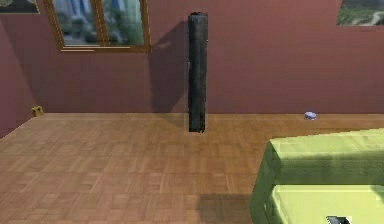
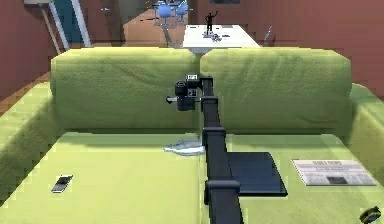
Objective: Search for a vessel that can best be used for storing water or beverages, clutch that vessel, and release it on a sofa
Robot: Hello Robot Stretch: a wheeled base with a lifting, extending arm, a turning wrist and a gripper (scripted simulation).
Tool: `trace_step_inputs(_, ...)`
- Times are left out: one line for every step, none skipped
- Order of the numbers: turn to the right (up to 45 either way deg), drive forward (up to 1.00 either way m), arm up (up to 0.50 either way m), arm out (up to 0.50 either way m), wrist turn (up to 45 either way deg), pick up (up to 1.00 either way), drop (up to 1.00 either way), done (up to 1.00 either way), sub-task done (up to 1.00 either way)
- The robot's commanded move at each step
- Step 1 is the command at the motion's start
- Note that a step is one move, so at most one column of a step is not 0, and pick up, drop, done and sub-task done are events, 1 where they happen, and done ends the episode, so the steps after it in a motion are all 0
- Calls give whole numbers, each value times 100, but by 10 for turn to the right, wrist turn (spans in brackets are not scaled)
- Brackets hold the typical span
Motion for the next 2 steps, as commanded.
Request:
trace_step_inputs(0, 0, 0, -8, 0, 0, 0, 0, 0)
trace_step_inputs(0, 0, 0, 0, 0, 0, 0, 100, 0)
